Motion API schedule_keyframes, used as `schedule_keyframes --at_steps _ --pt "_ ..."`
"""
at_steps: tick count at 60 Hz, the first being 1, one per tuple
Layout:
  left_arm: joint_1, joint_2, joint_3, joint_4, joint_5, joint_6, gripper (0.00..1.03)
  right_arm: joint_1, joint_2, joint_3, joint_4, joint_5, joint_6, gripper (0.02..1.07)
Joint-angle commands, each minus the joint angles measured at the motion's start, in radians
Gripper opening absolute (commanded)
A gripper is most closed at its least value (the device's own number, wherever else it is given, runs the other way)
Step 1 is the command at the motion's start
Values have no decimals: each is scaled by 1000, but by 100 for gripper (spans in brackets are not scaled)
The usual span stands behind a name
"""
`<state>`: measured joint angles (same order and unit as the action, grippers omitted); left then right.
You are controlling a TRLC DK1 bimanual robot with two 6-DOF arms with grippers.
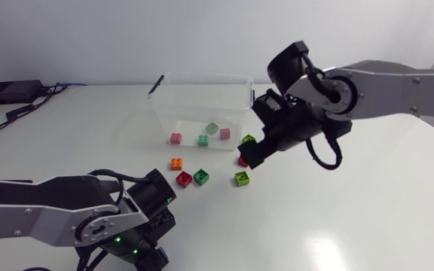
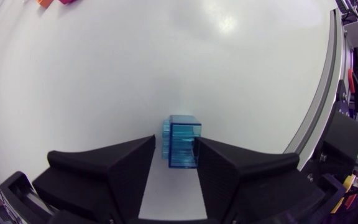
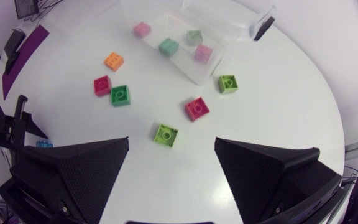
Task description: Place the duplo bricks in the container
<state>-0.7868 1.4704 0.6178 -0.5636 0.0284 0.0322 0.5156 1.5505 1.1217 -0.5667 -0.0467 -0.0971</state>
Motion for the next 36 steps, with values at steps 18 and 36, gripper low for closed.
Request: schedule_keyframes --at_steps 18,36 --pt "93 -183 71 -7 -13 25 23 31 155 -37 74 25 69 102" --pt "208 -222 234 51 -74 94 23 32 273 -13 131 36 106 96"
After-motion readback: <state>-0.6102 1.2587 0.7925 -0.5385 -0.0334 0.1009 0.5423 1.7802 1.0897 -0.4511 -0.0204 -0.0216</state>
